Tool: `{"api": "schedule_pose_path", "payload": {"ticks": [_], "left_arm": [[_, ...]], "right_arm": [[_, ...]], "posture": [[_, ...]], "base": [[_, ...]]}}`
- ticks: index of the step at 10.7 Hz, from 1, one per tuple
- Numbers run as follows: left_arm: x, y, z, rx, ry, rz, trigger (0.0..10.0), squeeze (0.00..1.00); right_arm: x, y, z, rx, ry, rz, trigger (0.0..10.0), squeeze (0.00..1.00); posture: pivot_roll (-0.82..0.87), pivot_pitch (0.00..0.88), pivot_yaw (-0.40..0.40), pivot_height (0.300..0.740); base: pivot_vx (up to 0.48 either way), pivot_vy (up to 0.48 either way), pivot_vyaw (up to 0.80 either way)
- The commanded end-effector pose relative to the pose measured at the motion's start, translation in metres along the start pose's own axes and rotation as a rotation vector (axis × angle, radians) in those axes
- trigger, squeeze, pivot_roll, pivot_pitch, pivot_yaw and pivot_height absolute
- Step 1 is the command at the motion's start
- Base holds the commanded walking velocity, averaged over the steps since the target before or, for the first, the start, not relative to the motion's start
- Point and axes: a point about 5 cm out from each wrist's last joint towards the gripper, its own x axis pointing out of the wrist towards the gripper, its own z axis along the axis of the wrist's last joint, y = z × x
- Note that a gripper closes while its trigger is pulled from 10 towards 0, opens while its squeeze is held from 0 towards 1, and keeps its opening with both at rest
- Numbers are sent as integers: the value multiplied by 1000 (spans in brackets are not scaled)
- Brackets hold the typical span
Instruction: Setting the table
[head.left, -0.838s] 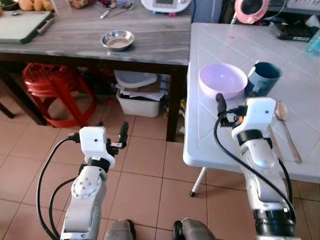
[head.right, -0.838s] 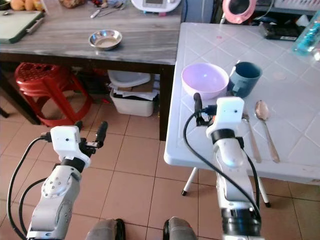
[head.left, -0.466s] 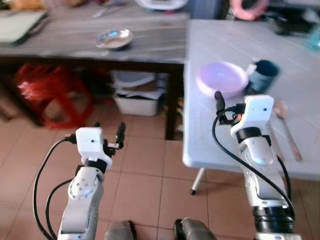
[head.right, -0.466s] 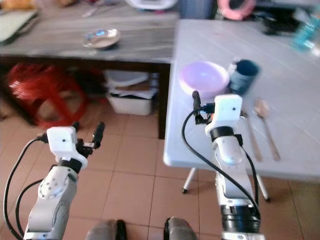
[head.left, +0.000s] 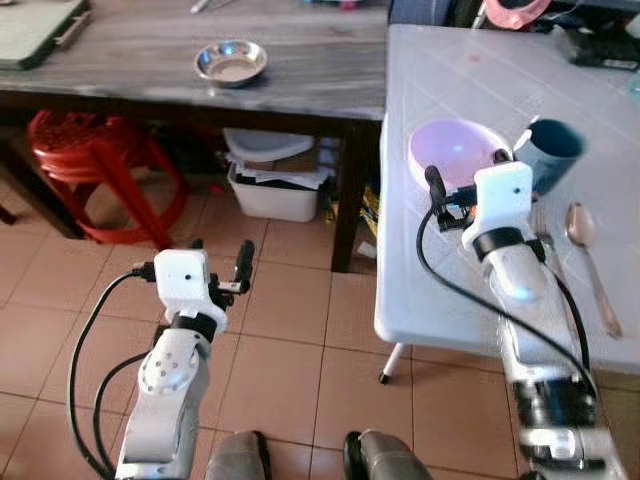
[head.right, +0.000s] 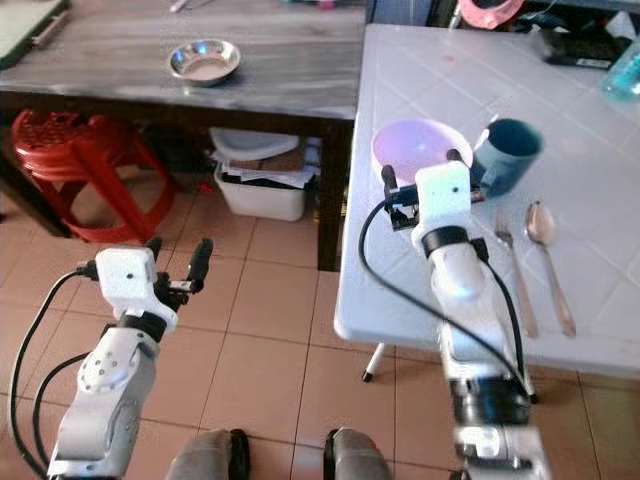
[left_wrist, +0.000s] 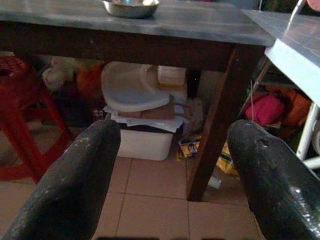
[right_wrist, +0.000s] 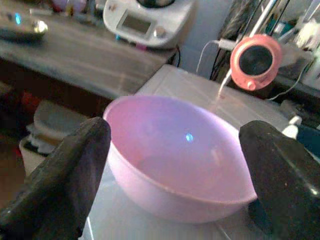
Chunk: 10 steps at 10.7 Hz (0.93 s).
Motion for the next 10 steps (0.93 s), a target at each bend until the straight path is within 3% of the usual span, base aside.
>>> {"api": "schedule_pose_path", "payload": {"ticks": [1, 2, 3, 4, 6, 7, 8, 10], "left_arm": [[-3, 1, 1, 4, 3, 2, 10000, 0], [-4, 2, 1, 4, 6, 4, 10000, 0], [-4, 2, 2, 2, 7, 9, 10000, 0], [-4, 1, 2, 1, 8, 8, 10000, 0], [-4, 1, 2, 3, 13, 8, 10000, 0], [-4, 1, 1, 5, 17, 5, 10000, 0], [-4, 1, 0, 8, 24, 6, 10000, 0], [-3, 3, -2, 11, 37, 27, 10000, 0]], "right_arm": [[2, -4, -1, -23, 17, 4, 10000, 0], [7, -7, -3, -53, 31, 15, 10000, 0], [13, -9, 1, -93, 16, 31, 10000, 94], [16, -8, 3, -92, 7, 43, 10000, 1000], [23, -4, 6, -164, -3, 127, 10000, 973], [26, -1, 8, -203, -13, 166, 10000, 773], [30, 2, 8, -192, -10, 198, 10000, 0], [36, 6, 9, -230, -2, 239, 10000, 0]], "posture": [[-15, 186, 29, 740], [-10, 189, 26, 740], [-8, 191, 25, 740], [-6, 191, 24, 740], [-4, 189, 23, 740], [-4, 189, 22, 740], [-5, 184, 20, 740], [-4, 189, 21, 740]], "base": [[0, 0, 0], [0, 0, 0], [0, 0, 0], [0, 0, 0], [0, 0, 0], [0, 0, 0], [0, 0, 0], [0, 0, 0]]}}
